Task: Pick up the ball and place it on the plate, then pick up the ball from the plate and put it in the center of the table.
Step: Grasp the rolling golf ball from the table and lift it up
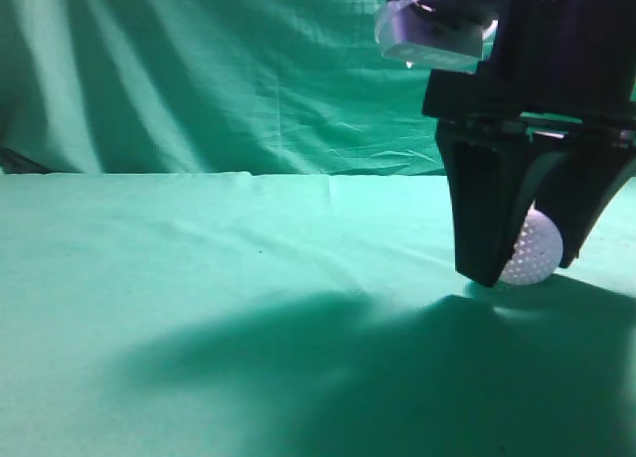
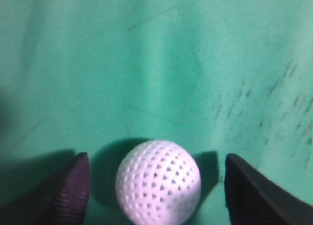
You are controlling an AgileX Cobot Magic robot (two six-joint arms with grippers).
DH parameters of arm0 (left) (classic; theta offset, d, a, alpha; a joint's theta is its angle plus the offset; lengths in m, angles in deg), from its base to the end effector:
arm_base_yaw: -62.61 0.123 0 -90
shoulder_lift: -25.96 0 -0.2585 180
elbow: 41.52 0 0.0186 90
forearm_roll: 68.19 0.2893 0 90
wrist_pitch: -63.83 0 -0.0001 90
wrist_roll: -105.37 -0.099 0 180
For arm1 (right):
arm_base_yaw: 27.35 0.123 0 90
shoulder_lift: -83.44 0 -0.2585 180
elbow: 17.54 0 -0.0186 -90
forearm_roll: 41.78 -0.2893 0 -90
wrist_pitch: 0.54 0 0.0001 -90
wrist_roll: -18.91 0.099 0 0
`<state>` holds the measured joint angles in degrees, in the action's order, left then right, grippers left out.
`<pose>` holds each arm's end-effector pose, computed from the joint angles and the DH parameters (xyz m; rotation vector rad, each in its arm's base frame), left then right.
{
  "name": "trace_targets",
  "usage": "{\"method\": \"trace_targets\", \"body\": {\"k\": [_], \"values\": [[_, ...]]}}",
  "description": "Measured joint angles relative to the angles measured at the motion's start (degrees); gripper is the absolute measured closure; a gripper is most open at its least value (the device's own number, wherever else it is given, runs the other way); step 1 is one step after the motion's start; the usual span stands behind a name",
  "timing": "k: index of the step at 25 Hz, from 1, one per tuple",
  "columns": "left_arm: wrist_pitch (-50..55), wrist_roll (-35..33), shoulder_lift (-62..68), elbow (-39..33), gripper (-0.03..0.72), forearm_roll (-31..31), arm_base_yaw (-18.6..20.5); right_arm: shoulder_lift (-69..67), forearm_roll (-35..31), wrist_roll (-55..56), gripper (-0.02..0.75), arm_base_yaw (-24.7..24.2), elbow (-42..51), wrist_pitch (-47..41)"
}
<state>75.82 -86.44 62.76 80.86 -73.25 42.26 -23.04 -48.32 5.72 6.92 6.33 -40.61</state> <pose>0.1661 -0.0635 0.2461 0.4500 1.8050 -0.1805 0.2624 0.1876 0.1004 -1.0903 2.7817 0.1645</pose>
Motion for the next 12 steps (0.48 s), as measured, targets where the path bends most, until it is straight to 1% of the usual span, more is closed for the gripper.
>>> {"method": "trace_targets", "body": {"k": [4, 8, 12], "values": [[0.0, 0.0, 0.0, 0.0, 0.688, 0.0, 0.0, -0.5, 0.0, 0.0, 0.419, 0.0, -0.2, 0.0], [0.0, 0.0, 0.0, 0.0, 0.688, 0.0, 0.0, -0.5, 0.0, -0.1, 0.414, 0.0, -3.6, -3.6], [-0.2, 0.0, 0.0, 0.0, 0.688, 0.0, 0.0, -1.0, 0.0, -0.1, 0.414, 0.0, -11.9, -7.0]]}}
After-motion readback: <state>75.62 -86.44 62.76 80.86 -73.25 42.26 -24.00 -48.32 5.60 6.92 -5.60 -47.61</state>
